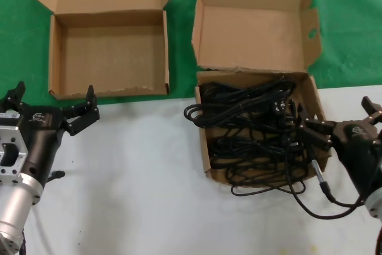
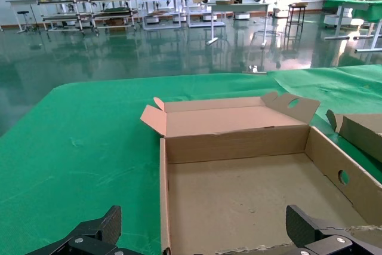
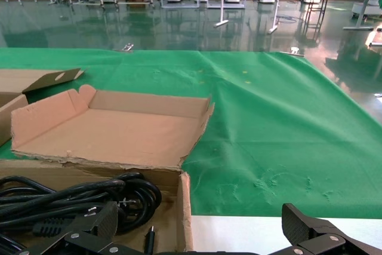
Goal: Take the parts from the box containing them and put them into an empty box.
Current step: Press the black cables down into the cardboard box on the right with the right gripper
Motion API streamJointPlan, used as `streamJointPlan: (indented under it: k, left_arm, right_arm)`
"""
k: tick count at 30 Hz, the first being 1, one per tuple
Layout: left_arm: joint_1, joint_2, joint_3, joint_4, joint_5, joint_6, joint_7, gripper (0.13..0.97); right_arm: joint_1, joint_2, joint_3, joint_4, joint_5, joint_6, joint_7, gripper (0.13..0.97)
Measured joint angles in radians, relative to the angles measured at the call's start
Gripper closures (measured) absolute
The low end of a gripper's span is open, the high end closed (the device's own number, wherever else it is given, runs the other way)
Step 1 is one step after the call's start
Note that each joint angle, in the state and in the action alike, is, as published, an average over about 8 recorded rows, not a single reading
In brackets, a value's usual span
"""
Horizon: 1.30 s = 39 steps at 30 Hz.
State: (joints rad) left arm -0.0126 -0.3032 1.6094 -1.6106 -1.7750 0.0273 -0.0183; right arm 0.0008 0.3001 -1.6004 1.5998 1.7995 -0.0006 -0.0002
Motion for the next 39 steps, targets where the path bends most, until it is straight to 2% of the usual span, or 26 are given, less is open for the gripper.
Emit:
streamJointPlan:
  k: [25, 31, 35, 39]
  left_arm:
    - [0.000, 0.000, 0.000, 0.000, 0.000, 0.000, 0.000, 0.152]
    - [0.000, 0.000, 0.000, 0.000, 0.000, 0.000, 0.000, 0.205]
    - [0.000, 0.000, 0.000, 0.000, 0.000, 0.000, 0.000, 0.237]
    - [0.000, 0.000, 0.000, 0.000, 0.000, 0.000, 0.000, 0.312]
  right_arm:
    - [-0.005, 0.021, -0.017, 0.012, 0.016, 0.016, 0.004, 0.129]
    - [-0.019, 0.153, -0.118, 0.085, 0.120, 0.098, -0.011, 0.129]
    - [-0.012, 0.306, -0.214, 0.161, 0.199, 0.141, -0.058, 0.129]
    - [0.020, 0.479, -0.306, 0.242, 0.228, 0.132, -0.118, 0.129]
